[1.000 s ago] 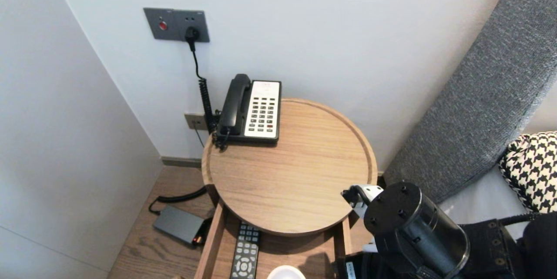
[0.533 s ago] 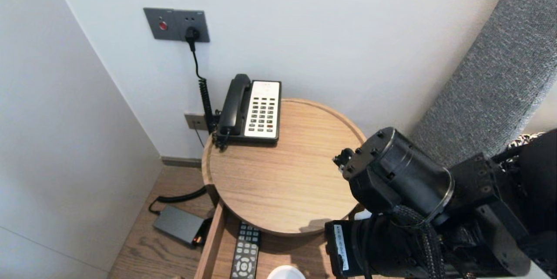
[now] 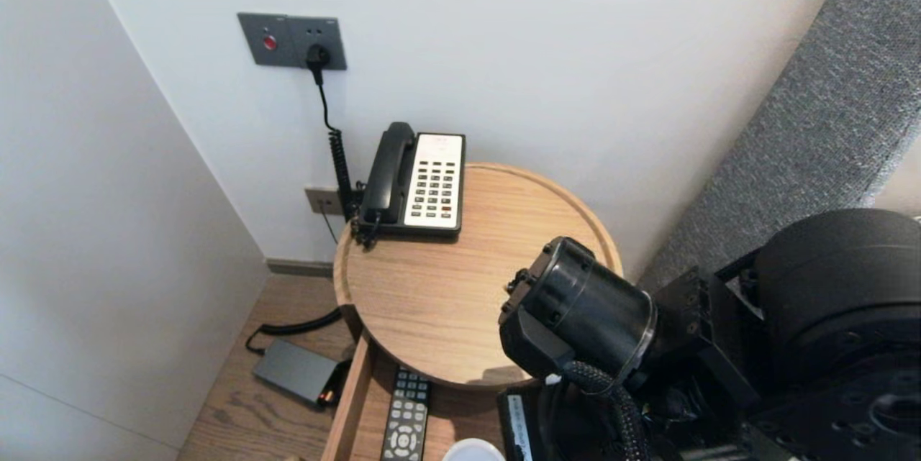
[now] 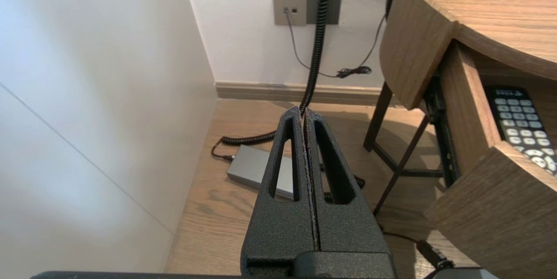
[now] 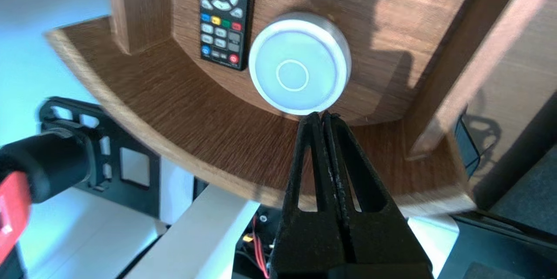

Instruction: Take the remote control out of the drawer one by one and place them on the table

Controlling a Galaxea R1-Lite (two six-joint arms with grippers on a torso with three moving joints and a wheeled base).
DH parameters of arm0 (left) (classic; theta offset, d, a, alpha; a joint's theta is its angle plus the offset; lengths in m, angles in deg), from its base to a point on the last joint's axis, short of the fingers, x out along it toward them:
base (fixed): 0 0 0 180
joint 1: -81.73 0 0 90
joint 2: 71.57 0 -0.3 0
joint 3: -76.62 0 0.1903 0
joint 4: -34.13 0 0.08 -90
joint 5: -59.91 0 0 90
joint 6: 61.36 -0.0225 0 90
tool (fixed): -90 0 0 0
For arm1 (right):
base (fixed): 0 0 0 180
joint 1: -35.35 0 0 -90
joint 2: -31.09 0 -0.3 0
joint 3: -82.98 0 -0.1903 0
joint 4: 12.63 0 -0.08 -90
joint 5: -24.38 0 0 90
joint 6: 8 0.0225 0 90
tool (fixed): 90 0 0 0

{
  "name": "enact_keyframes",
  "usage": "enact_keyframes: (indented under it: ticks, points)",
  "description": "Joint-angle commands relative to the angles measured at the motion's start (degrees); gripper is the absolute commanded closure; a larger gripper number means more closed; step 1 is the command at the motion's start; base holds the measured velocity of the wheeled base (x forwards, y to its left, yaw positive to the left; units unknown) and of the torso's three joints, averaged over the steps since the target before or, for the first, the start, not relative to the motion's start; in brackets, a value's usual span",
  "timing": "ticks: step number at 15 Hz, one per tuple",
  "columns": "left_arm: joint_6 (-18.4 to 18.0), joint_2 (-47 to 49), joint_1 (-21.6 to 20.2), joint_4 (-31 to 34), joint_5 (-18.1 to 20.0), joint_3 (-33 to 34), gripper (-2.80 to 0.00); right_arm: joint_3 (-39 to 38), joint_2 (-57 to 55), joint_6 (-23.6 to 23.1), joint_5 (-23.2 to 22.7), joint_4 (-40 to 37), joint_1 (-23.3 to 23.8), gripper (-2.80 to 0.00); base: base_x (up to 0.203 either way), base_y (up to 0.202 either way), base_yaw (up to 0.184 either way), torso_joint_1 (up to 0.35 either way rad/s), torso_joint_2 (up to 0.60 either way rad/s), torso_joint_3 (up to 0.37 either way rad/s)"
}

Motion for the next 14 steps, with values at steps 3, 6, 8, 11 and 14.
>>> enact_keyframes:
  ticks: [3,6,8,11,14]
  points:
    - [0.0,0.0,0.0,0.0,0.0,0.7,0.0,2.2,-5.3,0.6,1.2,-0.1,0.3,-2.8,0.0,0.0,0.0,0.0,0.0,0.0]
    - [0.0,0.0,0.0,0.0,0.0,0.7,0.0,3.7,-5.5,0.6,0.6,0.1,0.1,-2.8,0.0,0.0,0.0,0.0,0.0,0.0]
    - [0.0,0.0,0.0,0.0,0.0,0.7,0.0,3.5,-6.5,0.6,0.4,0.2,0.1,-2.8,0.0,0.0,0.0,0.0,0.0,0.0]
    - [0.0,0.0,0.0,0.0,0.0,0.7,0.0,2.1,-6.9,0.0,0.5,0.2,0.3,-2.8,0.0,0.0,0.0,0.0,0.0,0.0]
    - [0.0,0.0,0.0,0.0,0.0,0.7,0.0,0.6,-6.9,-1.2,0.8,0.4,0.3,-2.8,0.0,0.0,0.0,0.0,0.0,0.0]
